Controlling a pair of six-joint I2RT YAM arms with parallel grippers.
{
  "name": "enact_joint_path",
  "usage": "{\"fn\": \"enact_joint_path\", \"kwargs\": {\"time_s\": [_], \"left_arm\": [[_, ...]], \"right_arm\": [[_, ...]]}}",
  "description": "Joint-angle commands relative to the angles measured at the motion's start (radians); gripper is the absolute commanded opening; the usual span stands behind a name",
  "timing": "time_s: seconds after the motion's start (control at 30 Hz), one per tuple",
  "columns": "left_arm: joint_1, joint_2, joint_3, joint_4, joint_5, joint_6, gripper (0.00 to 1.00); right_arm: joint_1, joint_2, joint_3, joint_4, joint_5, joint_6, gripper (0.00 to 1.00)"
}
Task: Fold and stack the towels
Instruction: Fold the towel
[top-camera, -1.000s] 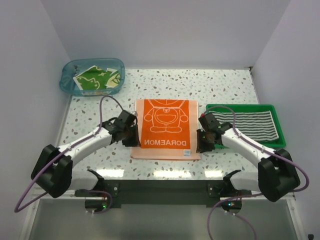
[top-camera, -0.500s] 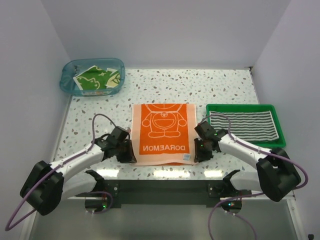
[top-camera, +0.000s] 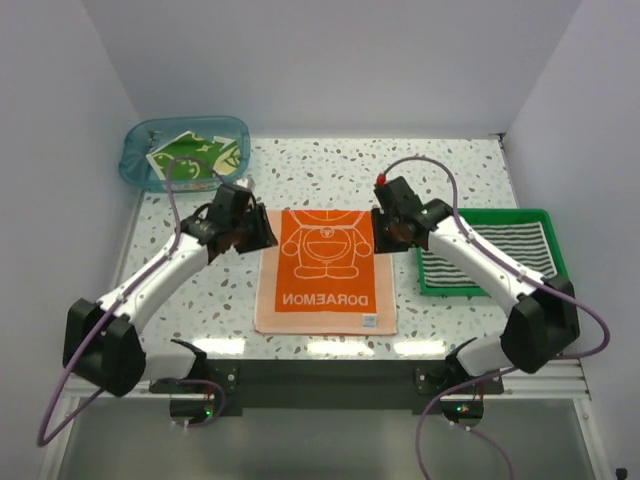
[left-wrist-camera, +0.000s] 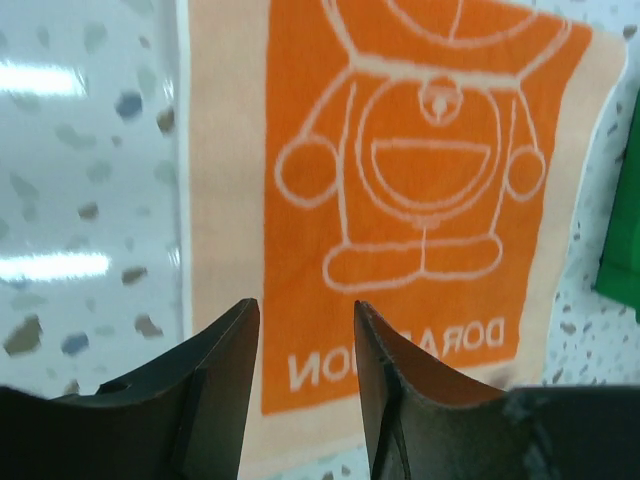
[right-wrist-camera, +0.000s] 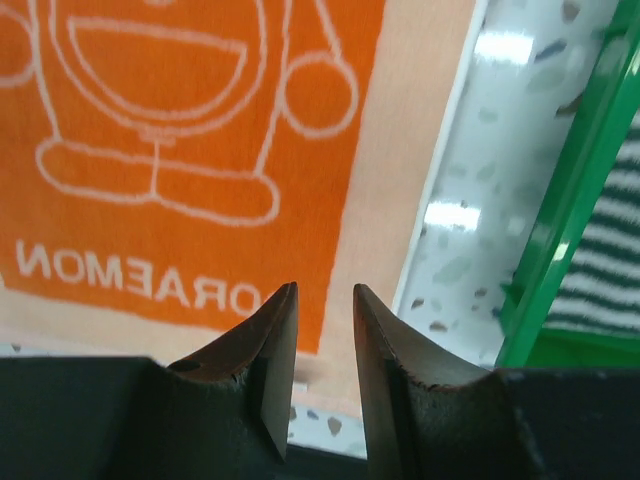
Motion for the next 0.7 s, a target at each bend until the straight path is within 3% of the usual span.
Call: {"fn": "enact_joint_path", "kwargs": {"time_s": [0.0,0.1,0.3,0.67], "left_arm": [[0.074,0.145,0.145,0.148,-0.024,0.159,0.48],[0.091,0.36,0.283,0.211,-0.029,0.21,0.47],[0.135,0.59,0.423,0.297,-0.024,0.232,0.39],[0.152,0.755,0.421,0.38,-0.029,0.264,0.37]], "right_arm": [[-0.062,0.116,0.104,0.1,0.077,-0.081,0.32],[-0.097,0.215,0.176,0.2,0.111,-0.107,0.31],[-0.163,0.424,0.305,0.295,0.111,-0.15,0.29],[-0.235,0.61,0.311,0.404,0.077,-0.195,0.26]]}}
